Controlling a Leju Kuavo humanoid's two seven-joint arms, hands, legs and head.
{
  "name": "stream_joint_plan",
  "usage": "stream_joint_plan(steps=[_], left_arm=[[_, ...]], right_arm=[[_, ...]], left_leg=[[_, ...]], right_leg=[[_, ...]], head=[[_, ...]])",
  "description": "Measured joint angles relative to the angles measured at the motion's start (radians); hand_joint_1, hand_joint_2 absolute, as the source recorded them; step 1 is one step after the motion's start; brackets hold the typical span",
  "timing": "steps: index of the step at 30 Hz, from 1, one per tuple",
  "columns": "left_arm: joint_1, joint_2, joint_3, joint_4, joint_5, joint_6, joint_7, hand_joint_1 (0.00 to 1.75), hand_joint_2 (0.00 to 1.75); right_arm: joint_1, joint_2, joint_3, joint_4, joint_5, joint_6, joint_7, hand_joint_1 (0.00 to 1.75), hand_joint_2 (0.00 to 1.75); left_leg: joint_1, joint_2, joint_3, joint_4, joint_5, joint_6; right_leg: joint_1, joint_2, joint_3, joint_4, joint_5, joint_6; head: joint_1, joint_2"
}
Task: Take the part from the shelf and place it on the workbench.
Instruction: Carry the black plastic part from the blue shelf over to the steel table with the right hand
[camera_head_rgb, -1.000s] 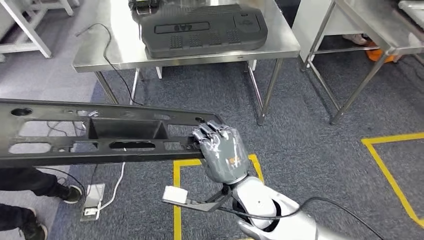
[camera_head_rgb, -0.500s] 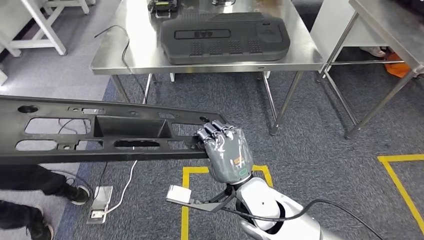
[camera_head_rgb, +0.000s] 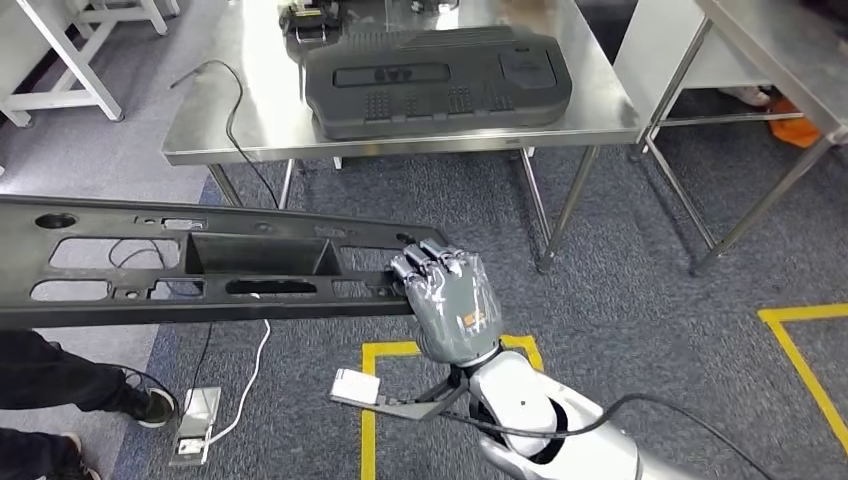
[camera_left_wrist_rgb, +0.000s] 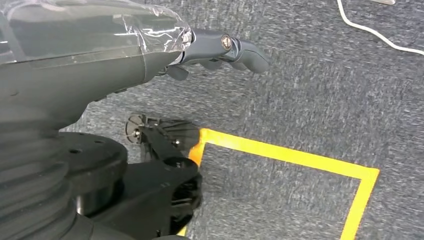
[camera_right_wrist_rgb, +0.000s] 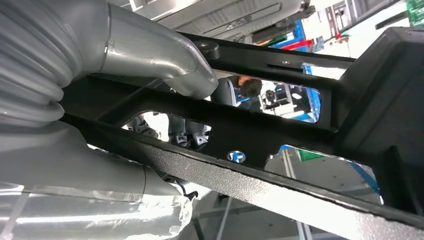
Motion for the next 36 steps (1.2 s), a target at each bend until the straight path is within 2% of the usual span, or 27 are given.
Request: stream_joint_plan(steps=[2, 4, 5, 6, 8, 9, 10, 11, 13, 14, 15, 18, 20, 21, 23, 24, 25, 26, 28, 29, 30, 31, 34, 36], left_arm=[[0.0, 0.0, 0.0, 0.0, 0.0, 0.0, 0.001, 0.0, 1.75], [0.0, 0.0, 0.0, 0.0, 0.0, 0.0, 0.001, 0.0, 1.75], [-0.001, 0.0, 0.0, 0.0, 0.0, 0.0, 0.001, 0.0, 1.75], [-0.002, 0.0, 0.0, 0.0, 0.0, 0.0, 0.002, 0.0, 1.75], [-0.003, 0.0, 0.0, 0.0, 0.0, 0.0, 0.004, 0.0, 1.75], [-0.003, 0.0, 0.0, 0.0, 0.0, 0.0, 0.006, 0.0, 1.75], [-0.003, 0.0, 0.0, 0.0, 0.0, 0.0, 0.007, 0.0, 1.75], [-0.003, 0.0, 0.0, 0.0, 0.0, -0.001, 0.008, 0.0, 1.75], [-0.003, 0.0, 0.0, 0.0, 0.0, -0.001, 0.008, 0.0, 1.75], [-0.004, 0.0, 0.0, 0.0, 0.0, -0.002, 0.009, 0.0, 1.75], [-0.004, 0.0, 0.0, 0.0, 0.0, -0.003, 0.009, 0.0, 1.75], [-0.005, 0.0, 0.0, 0.0, 0.0, -0.004, 0.009, 0.0, 1.75], [-0.007, 0.001, 0.0, 0.0, 0.0, -0.004, 0.009, 0.0, 1.75], [-0.007, 0.001, 0.0, 0.0, 0.0, -0.004, 0.009, 0.0, 1.75], [-0.006, 0.001, -0.001, 0.0, 0.0, -0.004, 0.009, 0.0, 1.75], [-0.005, 0.001, -0.001, 0.0, 0.0, -0.004, 0.01, 0.0, 1.75], [-0.004, 0.001, -0.001, 0.0, 0.0, -0.004, 0.011, 0.0, 1.75], [-0.004, 0.001, -0.001, 0.0, 0.0, -0.004, 0.011, 0.0, 1.75], [-0.005, 0.001, -0.001, 0.0, 0.0, -0.004, 0.012, 0.0, 1.75], [-0.005, 0.001, -0.001, 0.0, 0.0, -0.004, 0.013, 0.0, 1.75], [-0.005, 0.001, -0.001, 0.0, 0.0, -0.004, 0.014, 0.0, 1.75], [-0.005, 0.001, -0.001, 0.0, 0.0, -0.004, 0.014, 0.0, 1.75], [-0.004, 0.001, -0.001, 0.0, 0.0, -0.004, 0.014, 0.0, 1.75], [-0.005, 0.001, -0.001, 0.0, 0.0, -0.004, 0.014, 0.0, 1.75]], right_arm=[[0.0, 0.0, 0.001, 0.0, 0.0, 0.0, 0.0, 1.75, 1.75], [0.0, 0.0, 0.001, 0.0, 0.0, 0.001, 0.0, 1.75, 1.75], [-0.001, 0.0, 0.001, 0.0, -0.001, 0.001, 0.001, 1.75, 1.75], [-0.001, 0.0, 0.001, 0.0, -0.001, 0.001, 0.002, 1.75, 1.75], [0.002, 0.0, 0.001, 0.0, -0.002, 0.002, 0.005, 1.75, 1.75], [0.005, -0.001, 0.001, 0.001, -0.002, 0.002, 0.007, 1.75, 1.75], [0.007, -0.002, 0.001, 0.001, -0.002, 0.002, 0.007, 1.75, 1.75], [0.008, -0.002, 0.001, 0.001, -0.002, 0.002, 0.008, 1.75, 1.75], [0.009, -0.003, 0.001, 0.002, -0.002, 0.002, 0.008, 1.75, 1.75], [0.009, -0.003, 0.001, 0.002, -0.002, 0.002, 0.008, 1.75, 1.75], [0.009, -0.004, 0.001, 0.002, -0.003, 0.002, 0.008, 1.75, 1.75], [0.01, -0.005, 0.001, 0.001, -0.003, 0.002, 0.009, 1.75, 1.75], [0.009, -0.005, 0.001, 0.001, -0.003, 0.002, 0.01, 1.75, 1.75], [0.009, -0.005, 0.001, 0.001, -0.003, 0.002, 0.01, 1.75, 1.75], [0.009, -0.005, 0.001, 0.001, -0.002, 0.005, 0.012, 1.75, 1.75], [0.009, -0.005, 0.001, 0.001, 0.0, 0.007, 0.014, 1.75, 1.75], [0.009, -0.005, 0.001, 0.001, 0.002, 0.009, 0.016, 1.75, 1.75], [0.01, -0.005, 0.001, 0.001, 0.003, 0.011, 0.018, 1.75, 1.75], [0.011, -0.005, 0.001, 0.001, 0.006, 0.015, 0.023, 1.75, 1.75], [0.011, -0.005, 0.001, 0.0, 0.006, 0.016, 0.025, 1.75, 1.75], [0.011, -0.005, 0.001, 0.0, 0.006, 0.018, 0.026, 1.75, 1.75], [0.011, -0.005, 0.001, -0.001, 0.005, 0.019, 0.027, 1.75, 1.75], [0.012, -0.005, 0.001, -0.003, 0.002, 0.02, 0.029, 1.75, 1.75], [0.012, -0.005, 0.0, -0.004, -0.004, 0.019, 0.032, 1.75, 1.75]], left_leg=[[-0.007, 0.001, -0.001, -0.007, -0.007, 0.014], [-0.002, 0.002, 0.013, -0.018, 0.009, 0.029], [0.0, 0.003, 0.02, -0.025, 0.012, 0.036], [0.001, 0.004, 0.025, -0.03, 0.014, 0.042], [-0.002, 0.004, 0.027, -0.03, 0.012, 0.05], [-0.003, 0.003, 0.028, -0.03, 0.01, 0.052], [-0.005, 0.002, 0.03, -0.03, 0.007, 0.053], [-0.005, 0.0, 0.034, -0.029, 0.003, 0.053], [-0.006, -0.003, 0.042, -0.026, -0.007, 0.048], [-0.007, -0.005, 0.045, -0.022, -0.013, 0.043], [-0.009, -0.006, 0.046, -0.02, -0.017, 0.039], [-0.009, -0.006, 0.048, -0.021, -0.023, 0.023], [-0.007, -0.004, 0.042, 0.007, -0.043, 0.01], [-0.005, -0.004, 0.024, 0.049, -0.065, 0.003], [0.0, -0.003, -0.041, 0.18, -0.12, -0.008], [0.002, -0.003, -0.074, 0.235, -0.135, -0.011], [0.005, -0.002, -0.093, 0.261, -0.132, -0.013], [0.006, -0.002, -0.093, 0.246, -0.109, -0.013], [0.009, -0.001, -0.046, 0.122, -0.029, -0.011], [0.008, -0.001, -0.019, 0.057, 0.0, -0.009], [0.007, -0.001, -0.002, 0.011, 0.015, -0.006], [0.004, -0.001, 0.005, -0.01, 0.017, -0.002], [0.002, -0.002, 0.011, -0.023, 0.012, 0.018], [0.006, 0.0, 0.022, -0.034, 0.013, 0.034]], right_leg=[[0.001, 0.0, 0.005, -0.003, -0.007, 0.013], [0.001, 0.001, 0.01, 0.005, -0.021, 0.025], [0.001, 0.001, 0.001, 0.03, -0.038, 0.028], [0.0, 0.003, -0.02, 0.077, -0.064, 0.03], [0.0, 0.004, -0.091, 0.206, -0.119, 0.033], [0.0, 0.004, -0.122, 0.255, -0.129, 0.035], [0.0, 0.004, -0.138, 0.269, -0.117, 0.035], [0.0, 0.004, -0.135, 0.244, -0.086, 0.033], [0.001, 0.004, -0.088, 0.117, -0.005, 0.027], [0.002, 0.004, -0.065, 0.058, 0.02, 0.024], [0.003, 0.005, -0.051, 0.021, 0.031, 0.021], [0.006, 0.007, -0.044, 0.001, 0.028, 0.01], [0.002, 0.006, -0.037, -0.007, 0.028, 0.0], [-0.001, 0.004, -0.032, -0.011, 0.027, -0.005], [-0.001, 0.001, -0.026, -0.012, 0.022, -0.011], [-0.001, 0.001, -0.023, -0.012, 0.02, -0.013], [-0.001, 0.001, -0.02, -0.012, 0.016, -0.013], [-0.002, 0.002, -0.015, -0.011, 0.013, -0.011], [-0.004, 0.003, -0.001, -0.012, 0.004, -0.005], [-0.003, 0.004, 0.004, -0.011, -0.001, 0.0], [-0.002, 0.005, 0.006, -0.011, -0.005, 0.005], [-0.001, 0.006, 0.007, -0.012, -0.007, 0.011], [-0.002, 0.007, 0.012, -0.016, -0.012, 0.029], [-0.002, 0.007, -0.009, 0.036, -0.043, 0.035]], head=[[-0.003, 0.0], [-0.002, 0.0], [0.0, 0.0], [0.003, 0.0], [0.01, 0.0], [0.012, 0.0], [0.013, 0.0], [0.014, 0.0], [0.018, 0.0], [0.019, 0.0], [0.019, 0.0], [0.017, 0.0], [0.012, 0.0], [0.009, 0.0], [0.003, 0.0], [0.003, 0.0], [0.003, 0.0], [0.003, 0.0], [0.002, 0.0], [0.0, 0.0], [-0.001, 0.0], [-0.002, 0.0], [-0.001, 0.0], [0.005, 0.0]])
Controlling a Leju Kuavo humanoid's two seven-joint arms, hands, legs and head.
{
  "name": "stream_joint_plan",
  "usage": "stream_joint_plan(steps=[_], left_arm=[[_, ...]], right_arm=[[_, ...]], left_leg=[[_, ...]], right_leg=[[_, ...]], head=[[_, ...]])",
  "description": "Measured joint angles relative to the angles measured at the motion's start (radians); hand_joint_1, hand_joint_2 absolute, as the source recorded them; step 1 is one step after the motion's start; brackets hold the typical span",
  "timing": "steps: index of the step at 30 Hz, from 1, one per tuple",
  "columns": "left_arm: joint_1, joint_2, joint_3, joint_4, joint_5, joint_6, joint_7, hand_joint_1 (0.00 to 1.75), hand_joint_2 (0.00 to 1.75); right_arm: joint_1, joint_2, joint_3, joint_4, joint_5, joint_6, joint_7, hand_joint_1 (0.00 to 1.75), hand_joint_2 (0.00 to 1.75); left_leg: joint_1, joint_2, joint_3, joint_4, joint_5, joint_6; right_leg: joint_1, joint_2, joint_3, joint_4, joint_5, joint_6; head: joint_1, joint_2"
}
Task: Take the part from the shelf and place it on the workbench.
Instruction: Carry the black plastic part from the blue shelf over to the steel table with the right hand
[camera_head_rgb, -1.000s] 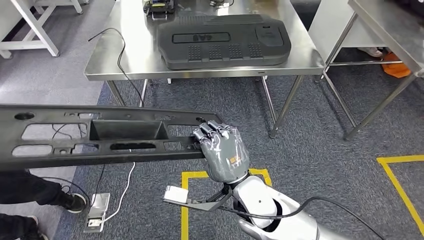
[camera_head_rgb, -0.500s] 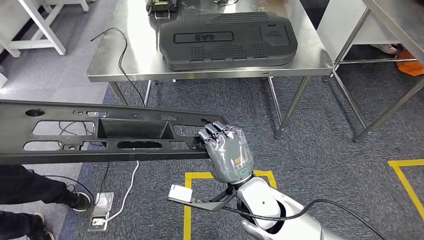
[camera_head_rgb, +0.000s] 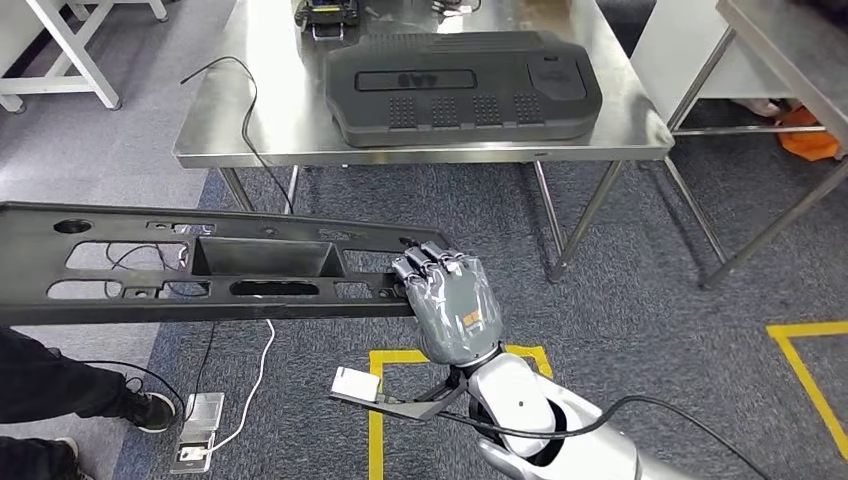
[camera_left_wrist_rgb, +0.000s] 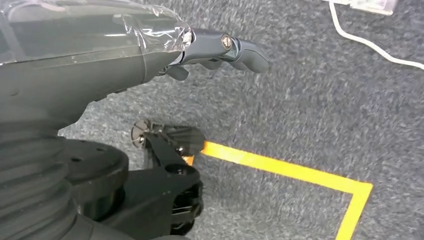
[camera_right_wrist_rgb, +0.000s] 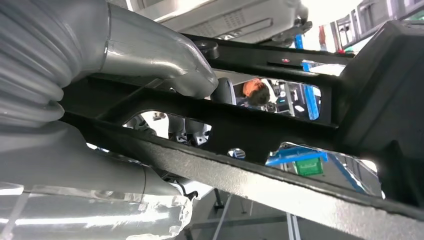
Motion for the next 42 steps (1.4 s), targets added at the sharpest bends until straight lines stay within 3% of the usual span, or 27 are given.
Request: stream_joint_plan(steps=[3, 4, 5, 7, 9, 13, 15, 18, 19, 20, 21, 23, 24, 25, 28, 30, 31, 33, 34, 35, 36, 38, 39, 40, 42], left_arm=[[0.0, 0.0, 0.0, 0.0, 0.0, 0.0, 0.0, 0.0, 1.75], [0.0, 0.0, 0.0, 0.0, 0.0, 0.0, 0.0, 0.0, 1.75], [0.001, 0.0, 0.0, 0.0, 0.0, 0.0, 0.0, 0.0, 1.75], [0.001, 0.0, 0.0, 0.0, 0.0, 0.0, 0.0, 0.0, 1.75], [0.0, 0.0, 0.0, 0.0, 0.0, 0.0, 0.0, 0.0, 1.75], [-0.001, 0.0, 0.0, 0.001, 0.0, -0.002, -0.003, 0.0, 1.75], [-0.002, 0.0, 0.0, 0.001, 0.0, -0.004, -0.004, 0.0, 1.75], [0.0, 0.0, 0.0, 0.001, 0.0, -0.005, -0.004, 0.0, 1.75], [0.001, 0.0, 0.0, 0.001, 0.0, -0.005, -0.004, 0.0, 1.75], [0.002, 0.0, 0.0, 0.001, 0.0, -0.005, -0.004, 0.0, 1.75], [0.003, 0.0, 0.0, 0.001, 0.0, -0.005, -0.004, 0.0, 1.75], [0.003, 0.0, 0.0, 0.001, 0.0, -0.005, -0.004, 0.0, 1.75], [0.002, 0.0, 0.0, 0.001, 0.0, -0.006, -0.005, 0.0, 1.75], [0.002, 0.0, 0.0, 0.001, 0.0, -0.006, -0.005, 0.0, 1.75], [0.002, 0.0, 0.0, 0.001, 0.0, -0.006, -0.005, 0.0, 1.75], [0.002, 0.0, 0.0, 0.001, 0.0, -0.007, -0.006, 0.0, 1.75], [0.001, 0.0, 0.0, 0.001, 0.0, -0.007, -0.006, 0.0, 1.75], [0.001, 0.0, 0.0, 0.001, 0.0, -0.009, -0.006, 0.0, 1.75], [0.001, 0.0, 0.0, 0.001, 0.0, -0.011, -0.006, 0.0, 1.75], [0.002, 0.0, 0.0, 0.001, 0.0, -0.013, -0.006, 0.0, 1.75], [0.003, 0.0, 0.0, 0.001, 0.0, -0.014, -0.006, 0.0, 1.75], [0.003, 0.0, 0.0, 0.001, 0.0, -0.015, -0.006, 0.0, 1.75], [0.003, 0.0, 0.0, 0.001, 0.0, -0.016, -0.006, 0.0, 1.75], [0.002, 0.0, 0.0, 0.001, 0.0, -0.016, -0.005, 0.0, 1.75], [0.001, 0.0, 0.0, 0.001, 0.0, -0.017, -0.004, 0.0, 1.75]], right_arm=[[0.002, 0.0, -0.002, 0.0, -0.02, -0.002, 0.003, 1.75, 1.75], [0.003, -0.001, -0.002, 0.0, -0.026, -0.002, 0.002, 1.75, 1.75], [0.003, -0.001, -0.002, 0.0, -0.032, -0.003, -0.001, 1.75, 1.75], [0.001, -0.002, -0.002, 0.0, -0.053, -0.002, -0.01, 1.75, 1.75], [-0.002, -0.002, -0.002, 0.0, -0.077, -0.001, -0.02, 1.75, 1.75], [-0.008, -0.002, -0.001, -0.001, -0.14, 0.02, -0.039, 1.75, 1.75], [-0.012, -0.001, -0.001, -0.001, -0.168, 0.03, -0.05, 1.75, 1.75], [-0.017, 0.0, 0.0, -0.001, -0.2, 0.037, -0.057, 1.75, 1.75], [-0.017, 0.0, 0.0, -0.001, -0.208, 0.039, -0.058, 1.75, 1.75], [-0.017, 0.0, 0.001, -0.001, -0.213, 0.04, -0.059, 1.75, 1.75], [-0.017, 0.0, 0.001, -0.001, -0.215, 0.041, -0.059, 1.75, 1.75], [-0.018, 0.0, 0.002, -0.001, -0.216, 0.042, -0.06, 1.75, 1.75], [-0.019, 0.0, 0.002, -0.001, -0.216, 0.042, -0.06, 1.75, 1.75], [-0.02, 0.0, 0.002, -0.002, -0.217, 0.042, -0.06, 1.75, 1.75], [-0.023, 0.0, 0.003, -0.002, -0.219, 0.042, -0.06, 1.75, 1.75], [-0.025, 0.0, 0.003, -0.003, -0.221, 0.045, -0.061, 1.75, 1.75], [-0.026, 0.0, 0.003, -0.003, -0.223, 0.046, -0.061, 1.75, 1.75], [-0.026, 0.0, 0.004, -0.003, -0.222, 0.051, -0.061, 1.75, 1.75], [-0.025, -0.001, 0.004, -0.003, -0.221, 0.054, -0.061, 1.75, 1.75], [-0.023, -0.001, 0.005, -0.003, -0.22, 0.057, -0.062, 1.75, 1.75], [-0.022, -0.002, 0.006, -0.003, -0.22, 0.057, -0.062, 1.75, 1.75], [-0.022, -0.002, 0.008, -0.003, -0.217, 0.052, -0.062, 1.75, 1.75], [-0.022, -0.002, 0.008, -0.003, -0.215, 0.047, -0.061, 1.75, 1.75], [-0.022, -0.002, 0.008, -0.004, -0.212, 0.041, -0.059, 1.75, 1.75], [-0.021, -0.003, 0.008, -0.006, -0.199, 0.017, -0.05, 1.75, 1.75]], left_leg=[[-0.005, 0.001, 0.009, -0.003, -0.007, 0.015], [-0.007, 0.0, 0.012, -0.002, -0.011, 0.017], [-0.009, -0.001, 0.017, -0.002, -0.015, 0.018], [-0.011, -0.004, 0.031, -0.001, -0.026, 0.015], [-0.013, -0.006, 0.039, 0.003, -0.038, 0.006], [-0.012, -0.005, 0.043, 0.004, -0.049, -0.016], [-0.011, -0.004, 0.031, 0.047, -0.074, -0.029], [-0.005, -0.003, -0.067, 0.233, -0.144, -0.044], [-0.003, -0.003, -0.097, 0.277, -0.15, -0.046], [-0.002, -0.002, -0.111, 0.286, -0.136, -0.047], [-0.001, -0.002, -0.106, 0.253, -0.101, -0.046], [0.0, -0.001, -0.058, 0.121, -0.018, -0.041], [-0.002, -0.001, -0.037, 0.065, 0.006, -0.037], [-0.005, -0.001, -0.025, 0.032, 0.014, -0.032], [-0.009, -0.001, -0.02, 0.013, 0.006, -0.014], [-0.005, 0.0, -0.01, 0.002, 0.005, -0.001], [-0.003, 0.001, -0.005, -0.003, 0.004, 0.005], [-0.006, 0.001, 0.002, -0.003, -0.002, 0.014], [-0.007, 0.001, 0.005, -0.003, -0.006, 0.016], [-0.008, 0.001, 0.01, -0.003, -0.01, 0.017], [-0.008, -0.001, 0.016, -0.002, -0.015, 0.017], [-0.008, -0.003, 0.031, 0.0, -0.029, 0.011], [-0.009, -0.004, 0.035, 0.004, -0.035, 0.006], [-0.011, -0.004, 0.037, 0.006, -0.04, 0.001], [-0.013, -0.003, 0.037, 0.007, -0.045, -0.01]], right_leg=[[0.001, 0.0, -0.104, 0.186, -0.07, 0.002], [0.002, 0.0, -0.13, 0.221, -0.069, 0.001], [0.002, 0.0, -0.139, 0.218, -0.048, -0.001], [0.003, 0.0, -0.104, 0.108, 0.036, -0.009], [0.008, 0.0, -0.059, -0.002, 0.085, -0.017], [0.013, 0.003, -0.04, -0.043, 0.078, -0.032], [0.008, 0.002, -0.029, -0.052, 0.076, -0.041], [0.007, -0.003, -0.013, -0.055, 0.065, -0.052], [0.007, -0.004, -0.008, -0.054, 0.06, -0.053], [0.007, -0.003, -0.002, -0.054, 0.055, -0.052], [0.007, -0.002, 0.006, -0.054, 0.05, -0.051], [0.007, -0.001, 0.023, -0.054, 0.037, -0.044], [0.008, -0.001, 0.028, -0.054, 0.032, -0.04], [0.009, 0.0, 0.03, -0.054, 0.028, -0.035], [0.009, 0.0, 0.033, -0.06, 0.023, -0.017], [0.008, 0.0, 0.024, -0.029, 0.002, -0.008], [0.007, 0.0, 0.003, 0.016, -0.021, -0.006], [0.007, 0.0, -0.071, 0.151, -0.072, -0.003], [0.007, 0.0, -0.106, 0.204, -0.083, -0.002], [0.007, 0.0, -0.127, 0.226, -0.074, -0.002], [0.007, 0.0, -0.127, 0.205, -0.044, -0.003], [0.007, 0.0, -0.084, 0.083, 0.04, -0.009], [0.009, 0.0, -0.061, 0.024, 0.066, -0.012], [0.011, 0.0, -0.046, -0.014, 0.077, -0.016], [0.015, 0.003, -0.039, -0.035, 0.07, -0.025]], head=[[0.011, 0.0], [0.013, 0.0], [0.014, 0.0], [0.017, 0.0], [0.017, 0.0], [0.014, 0.0], [0.009, 0.0], [0.0, 0.0], [0.0, 0.0], [-0.001, 0.0], [-0.001, 0.0], [-0.002, 0.0], [-0.004, 0.0], [-0.005, 0.0], [-0.004, 0.0], [-0.002, 0.0], [0.001, 0.0], [0.007, 0.0], [0.01, 0.0], [0.011, 0.0], [0.012, 0.0], [0.016, 0.0], [0.017, 0.0], [0.017, 0.0], [0.014, 0.0]])
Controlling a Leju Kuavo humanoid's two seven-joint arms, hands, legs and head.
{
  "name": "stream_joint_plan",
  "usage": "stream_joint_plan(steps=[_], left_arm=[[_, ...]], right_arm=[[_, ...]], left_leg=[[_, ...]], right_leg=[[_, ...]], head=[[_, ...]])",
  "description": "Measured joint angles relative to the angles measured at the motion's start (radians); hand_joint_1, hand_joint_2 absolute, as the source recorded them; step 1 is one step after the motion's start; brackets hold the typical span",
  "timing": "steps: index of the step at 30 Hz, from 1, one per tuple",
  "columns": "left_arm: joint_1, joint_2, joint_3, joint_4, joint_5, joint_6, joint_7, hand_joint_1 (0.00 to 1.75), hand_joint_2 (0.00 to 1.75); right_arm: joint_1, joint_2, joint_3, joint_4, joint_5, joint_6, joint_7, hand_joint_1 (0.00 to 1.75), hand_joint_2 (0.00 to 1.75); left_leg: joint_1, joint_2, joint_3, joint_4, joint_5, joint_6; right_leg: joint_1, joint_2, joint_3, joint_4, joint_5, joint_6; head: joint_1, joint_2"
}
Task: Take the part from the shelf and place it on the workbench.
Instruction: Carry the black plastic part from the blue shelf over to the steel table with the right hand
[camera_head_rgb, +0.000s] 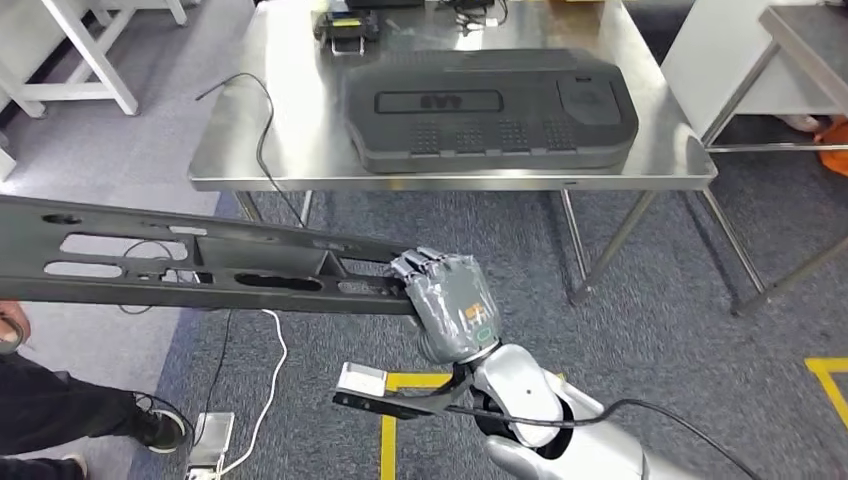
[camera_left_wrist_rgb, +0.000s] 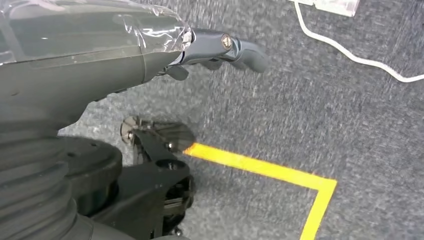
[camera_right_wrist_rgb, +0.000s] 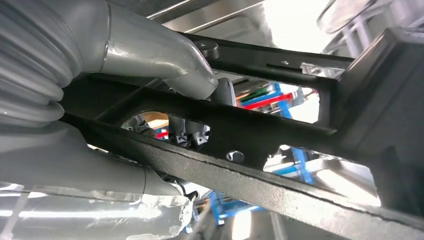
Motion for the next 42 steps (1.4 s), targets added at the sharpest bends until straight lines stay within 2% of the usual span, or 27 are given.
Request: stream_joint_plan(steps=[2, 4, 6, 7, 8, 9, 11, 12, 13, 17, 19, 22, 23, 24, 25, 26, 27, 28, 29, 32, 34, 35, 37, 38, 39, 40, 42], left_arm=[[-0.001, 0.0, 0.0, 0.0, 0.0, 0.0, 0.002, 0.0, 1.75], [-0.003, 0.0, 0.0, 0.0, 0.0, 0.0, 0.003, 0.0, 1.75], [-0.003, 0.0, 0.0, 0.0, 0.0, 0.0, 0.006, 0.0, 1.75], [-0.003, 0.0, 0.0, 0.0, 0.0, 0.0, 0.008, 0.0, 1.75], [-0.002, 0.0, -0.001, 0.0, 0.0, 0.0, 0.01, 0.0, 1.75], [-0.002, 0.0, -0.001, 0.0, 0.0, 0.0, 0.011, 0.0, 1.75], [-0.002, 0.0, -0.002, 0.0, 0.0, 0.0, 0.013, 0.0, 1.75], [-0.003, 0.0, -0.003, 0.0, 0.0, 0.0, 0.014, 0.0, 1.75], [-0.003, 0.0, -0.003, 0.0, 0.0, 0.0, 0.015, 0.0, 1.75], [-0.006, 0.0, -0.004, 0.0, 0.0, 0.0, 0.02, 0.0, 1.75], [-0.007, 0.0, -0.004, 0.0, 0.0, 0.0, 0.02, 0.0, 1.75], [-0.01, 0.0, -0.004, 0.0, 0.0, 0.001, 0.021, 0.0, 1.75], [-0.01, 0.0, -0.004, 0.0, 0.0, 0.001, 0.021, 0.0, 1.75], [-0.009, 0.0, -0.004, 0.0, 0.0, 0.001, 0.021, 0.0, 1.75], [-0.009, 0.0, -0.004, 0.0, 0.0, 0.002, 0.021, 0.0, 1.75], [-0.009, 0.0, -0.004, 0.0, 0.0, 0.002, 0.021, 0.0, 1.75], [-0.009, 0.0, -0.004, 0.0, 0.0, 0.003, 0.021, 0.0, 1.75], [-0.009, 0.0, -0.004, 0.0, 0.0, 0.004, 0.021, 0.0, 1.75], [-0.009, 0.0, -0.004, 0.0, 0.0, 0.006, 0.021, 0.0, 1.75], [-0.01, 0.0, -0.004, 0.0, 0.0, 0.01, 0.02, 0.0, 1.75], [-0.011, 0.0, -0.004, 0.0, 0.0, 0.012, 0.019, 0.0, 1.75], [-0.011, 0.0, -0.004, 0.0, 0.0, 0.012, 0.019, 0.0, 1.75], [-0.009, 0.0, -0.004, 0.0, 0.0, 0.013, 0.019, 0.0, 1.75], [-0.007, 0.0, -0.004, 0.0, 0.0, 0.013, 0.019, 0.0, 1.75], [-0.005, 0.0, -0.004, 0.0, 0.0, 0.013, 0.019, 0.0, 1.75], [-0.004, 0.0, -0.004, 0.0, 0.0, 0.013, 0.019, 0.0, 1.75], [-0.002, 0.0, -0.004, 0.0, 0.0, 0.013, 0.019, 0.0, 1.75]], right_arm=[[0.002, -0.002, -0.002, -0.002, 0.024, -0.038, 0.013, 1.75, 1.75], [0.002, -0.002, -0.008, -0.002, 0.049, -0.078, 0.025, 1.75, 1.75], [0.002, -0.002, -0.016, -0.002, 0.069, -0.103, 0.036, 1.75, 1.75], [0.001, -0.003, -0.021, -0.002, 0.075, -0.108, 0.042, 1.75, 1.75], [0.001, -0.003, -0.024, -0.002, 0.079, -0.109, 0.049, 1.75, 1.75], [-0.001, -0.004, -0.027, -0.002, 0.081, -0.106, 0.056, 1.75, 1.75], [-0.005, -0.004, -0.033, -0.002, 0.083, -0.099, 0.073, 1.75, 1.75], [-0.008, -0.004, -0.036, -0.002, 0.083, -0.095, 0.082, 1.75, 1.75], [-0.012, -0.005, -0.04, -0.001, 0.081, -0.092, 0.089, 1.75, 1.75], [-0.021, -0.007, -0.054, 0.002, 0.075, -0.088, 0.109, 1.75, 1.75], [-0.025, -0.01, -0.058, 0.005, 0.075, -0.088, 0.112, 1.75, 1.75], [-0.029, -0.014, -0.064, 0.01, 0.073, -0.089, 0.117, 1.75, 1.75], [-0.029, -0.015, -0.065, 0.012, 0.073, -0.089, 0.119, 1.75, 1.75], [-0.03, -0.016, -0.067, 0.015, 0.072, -0.089, 0.12, 1.75, 1.75], [-0.03, -0.018, -0.068, 0.018, 0.072, -0.089, 0.121, 1.75, 1.75], [-0.032, -0.019, -0.069, 0.02, 0.071, -0.09, 0.122, 1.75, 1.75], [-0.034, -0.02, -0.07, 0.023, 0.07, -0.09, 0.122, 1.75, 1.75], [-0.037, -0.02, -0.071, 0.025, 0.068, -0.091, 0.122, 1.75, 1.75], [-0.039, -0.021, -0.071, 0.027, 0.067, -0.092, 0.123, 1.75, 1.75], [-0.042, -0.023, -0.072, 0.033, 0.062, -0.095, 0.124, 1.75, 1.75], [-0.045, -0.024, -0.072, 0.035, 0.061, -0.097, 0.125, 1.75, 1.75], [-0.047, -0.025, -0.072, 0.035, 0.061, -0.099, 0.125, 1.75, 1.75], [-0.049, -0.025, -0.072, 0.039, 0.062, -0.102, 0.131, 1.75, 1.75], [-0.05, -0.025, -0.072, 0.041, 0.062, -0.102, 0.135, 1.75, 1.75], [-0.05, -0.026, -0.072, 0.043, 0.063, -0.103, 0.139, 1.75, 1.75], [-0.051, -0.027, -0.072, 0.045, 0.064, -0.103, 0.143, 1.75, 1.75], [-0.056, -0.028, -0.072, 0.049, 0.066, -0.104, 0.148, 1.75, 1.75]], left_leg=[[0.001, 0.001, 0.003, 0.004, -0.008, -0.011], [0.003, 0.003, -0.019, 0.065, -0.04, -0.024], [0.007, 0.003, -0.083, 0.191, -0.088, -0.033], [0.009, 0.003, -0.118, 0.248, -0.103, -0.036], [0.01, 0.003, -0.141, 0.276, -0.099, -0.037], [0.011, 0.003, -0.147, 0.267, -0.076, -0.036], [0.011, 0.003, -0.113, 0.152, 0.008, -0.029], [0.009, 0.003, -0.09, 0.092, 0.04, -0.025], [0.006, 0.004, -0.073, 0.045, 0.055, -0.02], [0.003, 0.003, -0.056, 0.005, 0.047, -0.001], [0.008, 0.004, -0.044, -0.008, 0.048, 0.011], [0.006, 0.005, -0.034, -0.013, 0.041, 0.023], [0.005, 0.005, -0.031, -0.013, 0.037, 0.025], [0.005, 0.004, -0.026, -0.012, 0.033, 0.025], [0.005, 0.002, -0.019, -0.011, 0.027, 0.023], [0.006, 0.001, -0.011, -0.009, 0.02, 0.02], [0.004, 0.0, -0.005, -0.006, 0.013, 0.016], [0.003, -0.001, -0.002, -0.003, 0.006, 0.01], [0.002, -0.001, 0.0, -0.001, 0.002, 0.005], [0.001, -0.001, 0.002, -0.001, -0.006, -0.01], [0.002, 0.001, -0.011, 0.04, -0.031, -0.022], [0.004, 0.001, -0.033, 0.089, -0.054, -0.027], [0.006, 0.002, -0.107, 0.224, -0.102, -0.034], [0.007, 0.002, -0.139, 0.272, -0.109, -0.035], [0.008, 0.002, -0.155, 0.286, -0.097, -0.034], [0.007, 0.002, -0.152, 0.26, -0.064, -0.032], [0.005, 0.001, -0.106, 0.13, 0.021, -0.02]], right_leg=[[-0.003, 0.002, 0.006, -0.007, -0.003, -0.01], [-0.008, -0.001, 0.018, -0.016, -0.006, -0.02], [-0.008, -0.004, 0.028, -0.017, -0.012, -0.028], [-0.008, -0.004, 0.032, -0.016, -0.016, -0.03], [-0.008, -0.003, 0.036, -0.016, -0.02, -0.03], [-0.008, -0.002, 0.042, -0.016, -0.025, -0.029], [-0.008, 0.0, 0.058, -0.016, -0.036, -0.024], [-0.007, 0.0, 0.065, -0.016, -0.042, -0.02], [-0.006, 0.001, 0.068, -0.016, -0.046, -0.015], [-0.005, 0.0, 0.072, -0.022, -0.055, 0.006], [-0.006, 0.0, 0.055, 0.024, -0.082, 0.016], [-0.006, 0.0, -0.053, 0.216, -0.154, 0.023], [-0.006, 0.0, -0.083, 0.257, -0.156, 0.024], [-0.006, 0.0, -0.096, 0.261, -0.136, 0.024], [-0.006, -0.001, -0.088, 0.223, -0.096, 0.023], [-0.007, -0.001, -0.066, 0.155, -0.047, 0.021], [-0.005, -0.002, -0.042, 0.09, -0.011, 0.018], [-0.004, -0.002, -0.021, 0.038, 0.009, 0.014], [-0.003, -0.001, -0.01, 0.01, 0.014, 0.01], [-0.001, 0.001, -0.004, -0.001, 0.004, -0.005], [-0.005, 0.0, 0.005, -0.008, 0.001, -0.016], [-0.007, -0.002, 0.01, -0.011, -0.001, -0.021], [-0.006, -0.004, 0.018, -0.011, -0.008, -0.029], [-0.005, -0.004, 0.022, -0.011, -0.012, -0.03], [-0.005, -0.004, 0.028, -0.011, -0.016, -0.03], [-0.004, -0.003, 0.035, -0.011, -0.021, -0.029], [-0.004, -0.001, 0.05, -0.012, -0.032, -0.025]], head=[[-0.002, 0.0], [-0.008, 0.0], [-0.013, 0.0], [-0.014, 0.0], [-0.014, 0.0], [-0.015, 0.0], [-0.017, 0.0], [-0.018, 0.0], [-0.02, 0.0], [-0.02, 0.0], [-0.016, 0.0], [-0.007, 0.0], [-0.006, 0.0], [-0.005, 0.0], [-0.003, 0.0], [-0.001, 0.0], [0.001, 0.0], [0.003, 0.0], [0.002, 0.0], [0.0, 0.0], [-0.006, 0.0], [-0.009, 0.0], [-0.015, 0.0], [-0.015, 0.0], [-0.015, 0.0], [-0.016, 0.0], [-0.017, 0.0]])
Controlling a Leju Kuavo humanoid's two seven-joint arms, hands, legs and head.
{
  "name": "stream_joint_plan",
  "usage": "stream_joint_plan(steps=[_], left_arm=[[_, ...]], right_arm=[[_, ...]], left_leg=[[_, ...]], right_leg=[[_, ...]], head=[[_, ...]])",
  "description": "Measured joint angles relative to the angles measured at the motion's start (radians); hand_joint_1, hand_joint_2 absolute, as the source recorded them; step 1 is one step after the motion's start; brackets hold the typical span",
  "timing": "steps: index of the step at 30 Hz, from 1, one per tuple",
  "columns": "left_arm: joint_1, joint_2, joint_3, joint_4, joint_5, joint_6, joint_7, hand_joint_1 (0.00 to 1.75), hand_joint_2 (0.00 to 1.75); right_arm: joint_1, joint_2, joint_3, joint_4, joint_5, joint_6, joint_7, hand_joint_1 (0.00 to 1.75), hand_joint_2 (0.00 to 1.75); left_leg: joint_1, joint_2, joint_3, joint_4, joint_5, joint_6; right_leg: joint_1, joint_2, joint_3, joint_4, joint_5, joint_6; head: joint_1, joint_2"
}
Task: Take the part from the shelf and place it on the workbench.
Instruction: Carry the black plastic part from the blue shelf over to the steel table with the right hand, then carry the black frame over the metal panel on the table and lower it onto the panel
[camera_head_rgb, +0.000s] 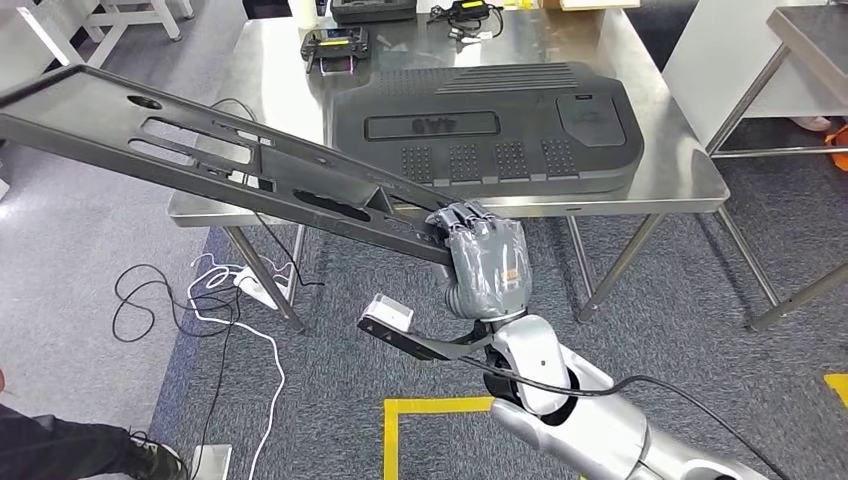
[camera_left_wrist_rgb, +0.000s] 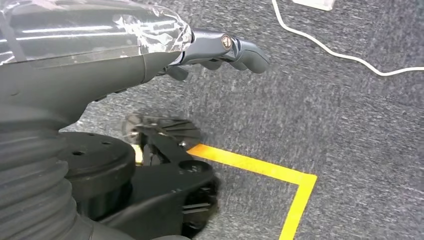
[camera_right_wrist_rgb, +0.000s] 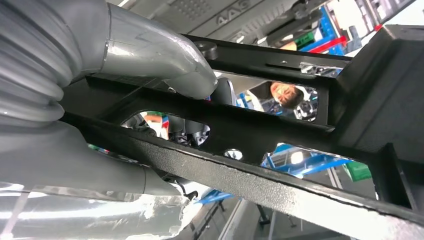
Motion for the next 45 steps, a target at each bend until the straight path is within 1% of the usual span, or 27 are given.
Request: stream_joint_plan(steps=[2, 4, 7, 9, 11, 12, 13, 14, 16, 17, 18, 22, 24, 26, 27, 28, 29, 31, 32, 33, 36, 38, 41, 42, 43, 44, 45], left_arm=[[0.0, 0.0, 0.0, 0.0, 0.0, 0.0, 0.0, 0.0, 1.75], [0.001, 0.001, 0.0, 0.0, 0.0, 0.0, -0.001, 0.0, 1.75], [0.002, 0.001, 0.0, 0.0, 0.0, 0.0, -0.001, 0.0, 1.75], [0.001, 0.0, 0.0, 0.0, 0.0, 0.001, -0.001, 0.0, 1.75], [0.001, 0.0, 0.0, 0.0, 0.0, 0.001, -0.001, 0.0, 1.75], [0.002, 0.0, 0.0, 0.0, 0.0, 0.001, 0.0, 0.0, 1.75], [0.002, 0.0, 0.0, 0.0, 0.0, 0.001, 0.0, 0.0, 1.75], [0.002, 0.0, 0.0, 0.0, 0.0, 0.001, 0.0, 0.0, 1.75], [0.001, 0.0, 0.0, 0.0, 0.0, 0.001, 0.001, 0.0, 1.75], [0.0, 0.0, 0.0, 0.0, 0.0, 0.001, 0.001, 0.0, 1.75], [-0.001, 0.001, 0.0, 0.0, 0.0, 0.001, 0.002, 0.0, 1.75], [-0.004, 0.001, 0.0, 0.0, 0.0, 0.001, 0.004, 0.0, 1.75], [-0.006, 0.001, -0.001, 0.0, 0.0, 0.001, 0.004, 0.0, 1.75], [-0.006, 0.001, -0.001, 0.0, 0.0, 0.001, 0.004, 0.0, 1.75], [-0.005, 0.001, -0.001, 0.0, 0.0, 0.001, 0.004, 0.0, 1.75], [-0.005, 0.001, -0.001, 0.0, 0.0, 0.001, 0.004, 0.0, 1.75], [-0.005, 0.001, -0.001, 0.0, 0.0, 0.001, 0.004, 0.0, 1.75], [-0.005, 0.001, -0.001, 0.0, 0.0, 0.001, 0.004, 0.0, 1.75], [-0.005, 0.001, -0.001, 0.0, 0.0, 0.001, 0.004, 0.0, 1.75], [-0.006, 0.001, -0.001, 0.0, 0.0, 0.001, 0.004, 0.0, 1.75], [-0.006, 0.001, -0.001, 0.0, 0.0, 0.001, 0.004, 0.0, 1.75], [-0.006, 0.001, -0.001, 0.0, 0.0, 0.001, 0.004, 0.0, 1.75], [-0.006, 0.001, -0.001, 0.0, 0.0, 0.001, 0.004, 0.0, 1.75], [-0.006, 0.001, -0.001, 0.0, 0.0, 0.001, 0.004, 0.0, 1.75], [-0.005, 0.001, -0.001, 0.0, 0.0, 0.001, 0.004, 0.0, 1.75], [-0.005, 0.001, -0.001, 0.0, 0.0, 0.001, 0.004, 0.0, 1.75], [-0.005, 0.001, -0.001, 0.0, 0.0, 0.001, 0.004, 0.0, 1.75]], right_arm=[[-0.008, -0.001, 0.0, 0.004, 0.003, -0.002, 0.003, 1.75, 1.75], [-0.014, -0.001, 0.0, 0.008, 0.007, -0.005, 0.008, 1.75, 1.75], [-0.021, -0.004, -0.004, 0.015, 0.013, -0.007, 0.018, 1.75, 1.75], [-0.024, -0.008, -0.01, 0.019, 0.016, -0.009, 0.024, 1.75, 1.75], [-0.023, -0.009, -0.013, 0.021, 0.017, -0.012, 0.028, 1.75, 1.75], [-0.022, -0.01, -0.014, 0.023, 0.017, -0.012, 0.03, 1.75, 1.75], [-0.021, -0.012, -0.015, 0.025, 0.018, -0.013, 0.031, 1.75, 1.75], [-0.021, -0.014, -0.017, 0.027, 0.019, -0.013, 0.031, 1.75, 1.75], [-0.022, -0.019, -0.023, 0.03, 0.022, -0.014, 0.033, 1.75, 1.75], [-0.022, -0.021, -0.028, 0.032, 0.024, -0.015, 0.035, 1.75, 1.75], [-0.022, -0.022, -0.032, 0.032, 0.026, -0.016, 0.037, 1.75, 1.75], [-0.02, -0.03, -0.048, 0.033, 0.03, -0.018, 0.046, 1.75, 1.75], [-0.019, -0.031, -0.053, 0.033, 0.031, -0.018, 0.046, 1.75, 1.75], [-0.016, -0.031, -0.056, 0.033, 0.031, -0.018, 0.046, 1.75, 1.75], [-0.014, -0.032, -0.057, 0.033, 0.031, -0.018, 0.046, 1.75, 1.75], [-0.012, -0.032, -0.058, 0.034, 0.03, -0.018, 0.046, 1.75, 1.75], [-0.011, -0.032, -0.058, 0.034, 0.03, -0.018, 0.046, 1.75, 1.75], [-0.01, -0.032, -0.06, 0.034, 0.03, -0.018, 0.046, 1.75, 1.75], [-0.011, -0.032, -0.061, 0.034, 0.03, -0.018, 0.046, 1.75, 1.75], [-0.011, -0.032, -0.063, 0.035, 0.03, -0.018, 0.046, 1.75, 1.75], [-0.012, -0.033, -0.068, 0.036, 0.03, -0.018, 0.047, 1.75, 1.75], [-0.014, -0.034, -0.071, 0.037, 0.031, -0.018, 0.047, 1.75, 1.75], [-0.015, -0.035, -0.073, 0.039, 0.03, -0.018, 0.047, 1.75, 1.75], [-0.014, -0.035, -0.073, 0.041, 0.03, -0.018, 0.047, 1.75, 1.75], [-0.014, -0.035, -0.074, 0.043, 0.03, -0.018, 0.048, 1.75, 1.75], [-0.013, -0.035, -0.074, 0.044, 0.03, -0.018, 0.049, 1.75, 1.75], [-0.014, -0.036, -0.074, 0.045, 0.03, -0.018, 0.05, 1.75, 1.75]], left_leg=[[-0.007, 0.0, 0.034, -0.098, 0.04, 0.012], [-0.014, 0.0, 0.039, -0.121, 0.036, 0.019], [-0.004, 0.002, 0.057, -0.145, 0.036, 0.03], [0.0, 0.003, 0.068, -0.154, 0.034, 0.038], [0.0, 0.003, 0.074, -0.153, 0.028, 0.043], [0.0, 0.003, 0.077, -0.152, 0.024, 0.043], [0.001, 0.002, 0.081, -0.149, 0.018, 0.042], [0.003, 0.001, 0.085, -0.145, 0.011, 0.039], [0.003, -0.002, 0.093, -0.132, -0.007, 0.028], [0.002, -0.003, 0.094, -0.126, -0.014, 0.021], [0.001, -0.003, 0.094, -0.122, -0.02, 0.016], [0.004, -0.001, 0.094, -0.101, -0.041, -0.007], [0.005, 0.0, 0.051, -0.008, -0.085, -0.016], [0.006, 0.001, -0.023, 0.12, -0.128, -0.021], [0.006, 0.001, -0.048, 0.156, -0.128, -0.02], [0.006, 0.001, -0.056, 0.153, -0.107, -0.018], [0.005, 0.001, -0.046, 0.113, -0.068, -0.013], [0.001, 0.001, 0.0, -0.017, 0.012, 0.0], [-0.003, 0.0, 0.019, -0.067, 0.032, 0.007], [-0.006, 0.0, 0.03, -0.095, 0.037, 0.012], [-0.007, 0.001, 0.039, -0.117, 0.03, 0.022], [0.0, 0.003, 0.053, -0.135, 0.032, 0.032], [0.001, 0.004, 0.065, -0.142, 0.027, 0.044], [0.0, 0.004, 0.069, -0.141, 0.023, 0.045], [0.0, 0.003, 0.073, -0.141, 0.019, 0.045], [0.001, 0.002, 0.078, -0.14, 0.013, 0.043], [0.002, 0.001, 0.085, -0.137, 0.007, 0.04]], right_leg=[[0.0, 0.002, 0.005, -0.001, -0.007, 0.007], [-0.001, 0.003, 0.004, -0.005, -0.008, 0.018], [-0.001, 0.002, 0.0, 0.018, -0.028, 0.032], [-0.002, 0.002, -0.05, 0.12, -0.076, 0.039], [-0.003, 0.002, -0.131, 0.253, -0.123, 0.044], [-0.004, 0.002, -0.161, 0.292, -0.124, 0.047], [-0.005, 0.002, -0.171, 0.29, -0.102, 0.049], [-0.008, 0.001, -0.16, 0.246, -0.059, 0.051], [-0.01, -0.001, -0.105, 0.1, 0.028, 0.052], [-0.01, -0.001, -0.084, 0.05, 0.046, 0.049], [-0.008, -0.001, -0.075, 0.027, 0.048, 0.044], [-0.008, 0.003, -0.065, 0.018, 0.039, 0.021], [-0.01, 0.002, -0.056, 0.014, 0.034, 0.011], [-0.009, 0.001, -0.049, 0.014, 0.027, 0.004], [-0.008, 0.001, -0.043, 0.014, 0.022, 0.003], [-0.008, 0.002, -0.036, 0.015, 0.017, 0.004], [-0.007, 0.003, -0.027, 0.015, 0.011, 0.005], [-0.006, 0.004, -0.009, 0.014, -0.002, 0.01], [-0.005, 0.005, -0.004, 0.014, -0.007, 0.014], [-0.005, 0.006, -0.002, 0.012, -0.01, 0.019], [-0.007, 0.005, 0.003, 0.005, -0.015, 0.036], [-0.006, 0.003, -0.009, 0.043, -0.04, 0.044], [-0.007, 0.003, -0.105, 0.22, -0.11, 0.049], [-0.008, 0.003, -0.134, 0.261, -0.114, 0.051], [-0.009, 0.003, -0.146, 0.267, -0.098, 0.052], [-0.01, 0.003, -0.139, 0.233, -0.062, 0.052], [-0.01, 0.002, -0.118, 0.168, -0.017, 0.051]], head=[[-0.002, 0.0], [-0.005, 0.0], [-0.004, 0.0], [0.003, 0.0], [0.007, 0.0], [0.008, 0.0], [0.01, 0.0], [0.011, 0.0], [0.016, 0.0], [0.017, 0.0], [0.016, 0.0], [0.01, 0.0], [0.004, 0.0], [0.001, 0.0], [0.001, 0.0], [0.0, 0.0], [0.0, 0.0], [-0.001, 0.0], [-0.002, 0.0], [-0.003, 0.0], [-0.004, 0.0], [0.0, 0.0], [0.009, 0.0], [0.01, 0.0], [0.011, 0.0], [0.013, 0.0], [0.014, 0.0]])
